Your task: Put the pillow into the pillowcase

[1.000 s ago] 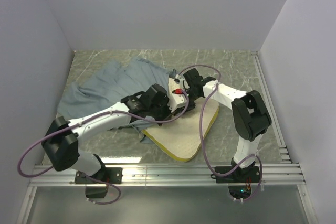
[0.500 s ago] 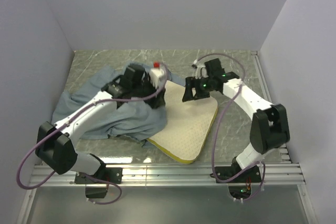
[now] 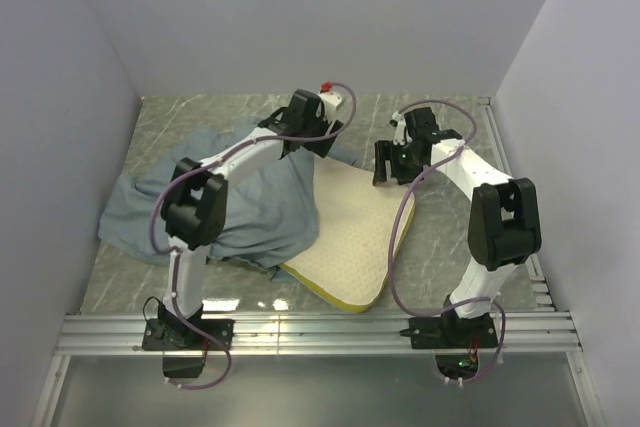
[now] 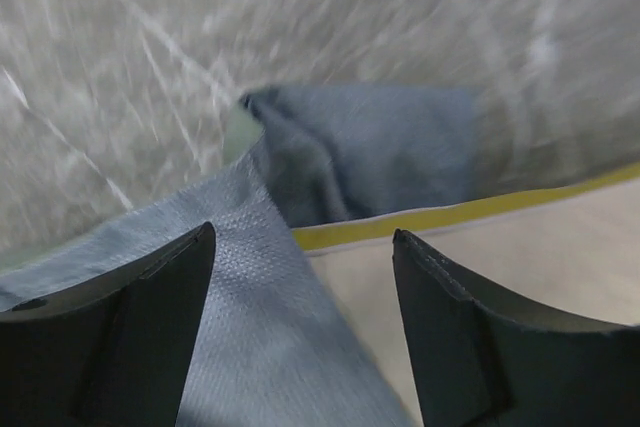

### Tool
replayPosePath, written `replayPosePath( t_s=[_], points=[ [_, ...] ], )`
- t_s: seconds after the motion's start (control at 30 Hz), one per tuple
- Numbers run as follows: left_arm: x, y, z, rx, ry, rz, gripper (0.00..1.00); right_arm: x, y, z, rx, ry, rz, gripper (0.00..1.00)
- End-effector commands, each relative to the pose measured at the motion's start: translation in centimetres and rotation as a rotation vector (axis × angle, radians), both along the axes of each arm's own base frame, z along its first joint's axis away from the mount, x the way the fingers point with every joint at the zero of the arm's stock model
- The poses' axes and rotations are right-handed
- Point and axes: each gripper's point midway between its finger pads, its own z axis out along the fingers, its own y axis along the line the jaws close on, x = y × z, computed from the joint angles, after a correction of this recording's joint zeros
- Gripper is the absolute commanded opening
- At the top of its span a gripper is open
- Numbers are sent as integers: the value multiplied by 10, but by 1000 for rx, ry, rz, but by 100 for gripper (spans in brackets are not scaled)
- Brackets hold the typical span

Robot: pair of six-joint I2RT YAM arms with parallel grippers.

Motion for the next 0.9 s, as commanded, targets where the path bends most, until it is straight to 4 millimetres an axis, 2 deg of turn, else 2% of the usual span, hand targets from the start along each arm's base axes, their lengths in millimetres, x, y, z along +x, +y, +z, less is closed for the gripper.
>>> replayPosePath(
  t_s=[0.0, 0.03, 0.1, 0.13, 0.2, 0.3, 0.47, 0.67, 0.77, 0.8, 0.87],
  points=[
    [30, 16, 7, 66, -76, 127, 78, 2, -18, 0, -45, -14, -36, 83],
    [34, 20, -11, 96, -55, 138, 78, 1, -17, -1, -41, -12, -30, 83],
    [38, 23, -22, 123, -38, 140, 76, -3, -17, -4, -28, 6, -21, 83],
    [37, 26, -38, 141, -6, 135, 73, -5, -12, -6, -6, 18, -4, 83],
    [37, 29, -49, 147, 18, 130, 70, -9, -7, -8, 18, 38, 15, 83],
    [44, 36, -58, 160, 5, 149, 69, -11, 3, -14, 70, 83, 30, 81],
    [44, 26, -40, 129, -35, 120, 76, -17, 8, -19, 101, 104, 44, 79],
    [55, 26, -2, 178, -172, 117, 78, -25, 9, -21, 112, 129, 57, 78],
    [60, 25, 0, 188, -193, 103, 80, -28, 9, -19, 110, 130, 66, 79],
    [61, 25, -8, 195, -178, 95, 81, -31, 8, -19, 108, 137, 69, 78],
    [63, 19, -12, 183, -161, 70, 81, -34, 8, -20, 106, 142, 76, 79]
  ],
)
